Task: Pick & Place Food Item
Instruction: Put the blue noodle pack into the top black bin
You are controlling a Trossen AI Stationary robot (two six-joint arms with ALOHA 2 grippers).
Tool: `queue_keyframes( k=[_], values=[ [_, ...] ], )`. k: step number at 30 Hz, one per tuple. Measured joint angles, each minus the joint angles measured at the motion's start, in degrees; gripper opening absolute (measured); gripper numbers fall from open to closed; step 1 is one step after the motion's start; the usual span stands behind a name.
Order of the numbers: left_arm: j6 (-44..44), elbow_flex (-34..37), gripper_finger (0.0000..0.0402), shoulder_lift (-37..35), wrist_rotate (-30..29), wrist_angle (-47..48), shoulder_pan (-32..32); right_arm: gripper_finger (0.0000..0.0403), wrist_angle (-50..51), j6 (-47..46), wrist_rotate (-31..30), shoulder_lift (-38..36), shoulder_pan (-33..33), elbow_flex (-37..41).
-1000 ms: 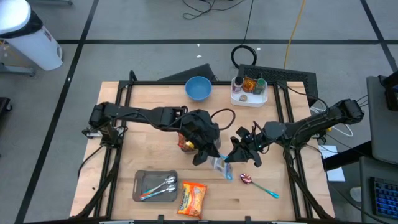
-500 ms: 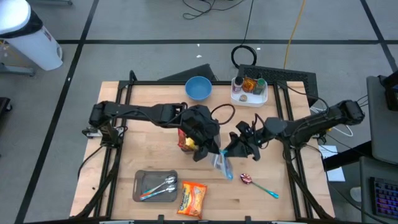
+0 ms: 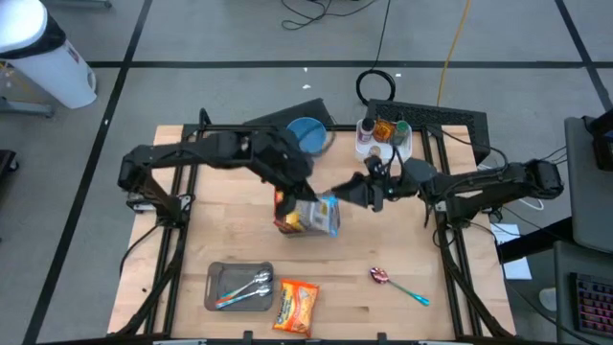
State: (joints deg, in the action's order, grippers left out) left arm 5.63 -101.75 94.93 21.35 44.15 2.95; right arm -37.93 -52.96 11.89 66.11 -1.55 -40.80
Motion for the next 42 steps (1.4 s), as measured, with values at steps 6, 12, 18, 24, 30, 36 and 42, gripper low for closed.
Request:
queue_keyframes(
  k=[6, 12, 18, 24, 30, 36, 42],
  values=[
    [-0.81, 0.0, 0.0003, -3.25, 0.08, 2.03, 5.4, 0.0244, 0.52, 4.01, -11.33, 0.0, -2.98, 0.0],
    [6.33, 0.0, 0.0003, -3.28, 0.03, 2.91, 8.29, 0.0238, 0.4, 4.1, -15.66, 0.02, -5.24, 0.0],
    [15.54, 0.0, 0.0002, -3.28, -6.33, 2.35, 8.38, 0.0239, 1.22, 9.55, -3.77, 0.02, -8.97, 0.0],
    [30.16, 0.0, 0.0002, -3.28, -13.91, 1.87, 7.73, 0.023, 5.46, 13.53, 8.55, -0.38, -12.46, 0.0],
    [44.78, 0.0, 0.0001, -2.73, -23.79, -1.3, 3.86, 0.0226, 17.08, 23.35, 11.56, -4.22, -14.45, 0.0],
    [60.89, -0.02, 0.0001, -2.7, -40.02, -1.45, -3.32, 0.0226, 25.81, 31.98, 7.32, -9.35, -15.8, 0.0],
    [74.9, -0.04, 0.0001, -0.44, -57.28, -3.85, -10.83, 0.0226, 27.04, 35.82, 6.13, -11.5, -15.91, 0.0]
  ],
)
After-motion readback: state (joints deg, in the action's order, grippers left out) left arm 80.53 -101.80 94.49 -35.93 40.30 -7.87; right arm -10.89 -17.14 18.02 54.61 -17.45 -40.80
